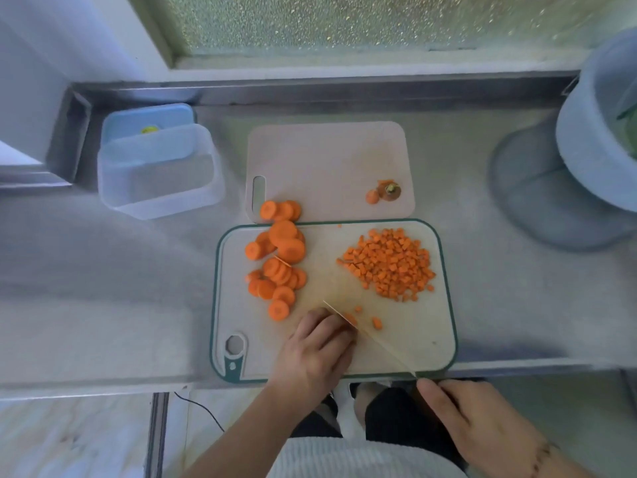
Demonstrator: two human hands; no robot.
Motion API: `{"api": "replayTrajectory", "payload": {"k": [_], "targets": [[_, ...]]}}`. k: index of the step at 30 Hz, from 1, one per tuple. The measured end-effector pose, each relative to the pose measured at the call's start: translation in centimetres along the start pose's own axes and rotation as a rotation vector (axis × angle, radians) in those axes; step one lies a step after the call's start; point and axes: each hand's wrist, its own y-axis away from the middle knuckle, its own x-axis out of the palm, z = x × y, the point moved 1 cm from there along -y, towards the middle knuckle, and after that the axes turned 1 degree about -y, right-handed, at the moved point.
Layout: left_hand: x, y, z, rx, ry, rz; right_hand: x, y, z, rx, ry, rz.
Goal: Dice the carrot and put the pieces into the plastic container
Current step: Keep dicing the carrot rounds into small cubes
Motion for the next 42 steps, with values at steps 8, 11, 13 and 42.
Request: {"api": "replayTrajectory", "payload": {"k": [8,11,13,42], "targets": [[0.1,-0.1,0.3,0.002,0.019,0.004,0.9,-1.5,0.3,0.079,-0.029,0.035],[0.0,0.1,0.2,0.007,0.018,0.003,0.5,-1.5,1.3,0.057,-0.12,0.006],[0.0,0.3,0.2,0.002,-0.002,0.004,0.2,-0.8,1.4,0.036,-0.155,-0.005],[-0.6,0.8,0.7,0.006,0.057,-0.042,2.8,0.0,2.7,0.114,0.106,0.037]]}}
